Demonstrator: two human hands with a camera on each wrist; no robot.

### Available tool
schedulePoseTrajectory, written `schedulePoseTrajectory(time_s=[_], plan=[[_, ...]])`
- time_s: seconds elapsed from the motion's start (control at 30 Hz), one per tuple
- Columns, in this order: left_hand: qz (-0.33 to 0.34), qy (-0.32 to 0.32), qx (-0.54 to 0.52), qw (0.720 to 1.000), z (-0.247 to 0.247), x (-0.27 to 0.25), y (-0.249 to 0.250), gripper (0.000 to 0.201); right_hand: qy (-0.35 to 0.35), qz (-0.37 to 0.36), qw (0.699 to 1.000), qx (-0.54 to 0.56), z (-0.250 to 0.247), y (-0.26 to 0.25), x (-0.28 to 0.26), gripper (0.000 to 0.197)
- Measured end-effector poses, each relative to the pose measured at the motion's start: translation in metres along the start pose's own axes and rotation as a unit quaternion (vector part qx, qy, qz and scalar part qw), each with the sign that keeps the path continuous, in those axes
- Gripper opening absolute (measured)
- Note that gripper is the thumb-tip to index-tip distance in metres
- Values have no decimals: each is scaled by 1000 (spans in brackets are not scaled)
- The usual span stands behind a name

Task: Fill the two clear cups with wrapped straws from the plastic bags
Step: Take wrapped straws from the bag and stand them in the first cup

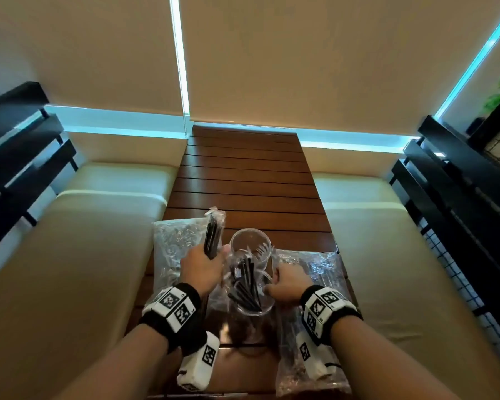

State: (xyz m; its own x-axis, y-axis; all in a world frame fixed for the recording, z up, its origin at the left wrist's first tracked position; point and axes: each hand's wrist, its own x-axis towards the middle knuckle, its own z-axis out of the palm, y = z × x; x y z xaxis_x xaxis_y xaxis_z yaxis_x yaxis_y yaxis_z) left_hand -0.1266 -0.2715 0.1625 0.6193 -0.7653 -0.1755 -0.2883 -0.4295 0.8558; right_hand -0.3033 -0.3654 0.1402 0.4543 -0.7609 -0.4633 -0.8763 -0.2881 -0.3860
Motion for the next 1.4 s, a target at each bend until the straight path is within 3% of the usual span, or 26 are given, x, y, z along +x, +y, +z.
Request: schedulePoseTrajectory(time_s=[0.07, 0.13, 0.2, 0.27, 0.33, 0.4, 0.47, 0.53, 0.6, 0.7, 0.87, 0.93, 1.03, 1.07, 1.2, 1.33, 1.4], plan=[[9, 31, -29, 999, -11, -6, 8, 32, 15, -14, 1000, 1, -7, -2, -2, 34], [29, 67, -51, 996, -25, -10, 16, 34, 159, -25, 986, 38, -23, -10, -11, 27], [71, 101, -49, 991, -40, -14, 21, 36, 354, -78, 925, 117, -44, -29, -23, 14], [119, 104, -12, 987, -50, -18, 24, 36, 436, -221, 849, 199, -66, -66, -38, 16], [171, 84, 46, 981, -56, -22, 28, 35, 389, -346, 818, 244, -81, -109, -55, 28], [220, 72, 65, 971, -60, -28, 34, 22, 295, -400, 840, 216, -82, -150, -70, 41], [236, 67, 48, 968, -65, -34, 36, 7, 243, -401, 874, 129, -69, -179, -77, 50], [229, 75, 22, 970, -70, -37, 31, 18, 245, -399, 878, 100, -56, -192, -79, 46], [257, 104, 59, 959, -77, -35, 24, 19, 265, -394, 865, 161, -48, -190, -77, 37], [285, 115, 61, 950, -88, -31, 26, 12, 305, -362, 850, 230, -41, -181, -83, 42], [378, 103, 40, 919, -86, -37, 41, 10, 376, -358, 812, 267, -34, -190, -96, 22], [358, 41, 12, 933, -78, -36, 38, 16, 416, -342, 804, 252, -38, -183, -101, 25], [290, -60, 40, 954, -66, -35, 19, 64, 444, -295, 811, 241, -62, -159, -108, 31], [262, -76, 71, 959, -62, -34, 10, 65, 447, -283, 815, 236, -73, -149, -110, 30], [158, -139, 187, 959, -53, -31, -16, 26, 474, -253, 814, 220, -102, -116, -116, 28], [132, -167, 227, 951, -33, -31, -26, 14, 458, -207, 839, 209, -91, -95, -110, 29], [113, -157, 222, 956, -22, -31, -28, 20, 458, -190, 834, 241, -81, -85, -109, 28]])
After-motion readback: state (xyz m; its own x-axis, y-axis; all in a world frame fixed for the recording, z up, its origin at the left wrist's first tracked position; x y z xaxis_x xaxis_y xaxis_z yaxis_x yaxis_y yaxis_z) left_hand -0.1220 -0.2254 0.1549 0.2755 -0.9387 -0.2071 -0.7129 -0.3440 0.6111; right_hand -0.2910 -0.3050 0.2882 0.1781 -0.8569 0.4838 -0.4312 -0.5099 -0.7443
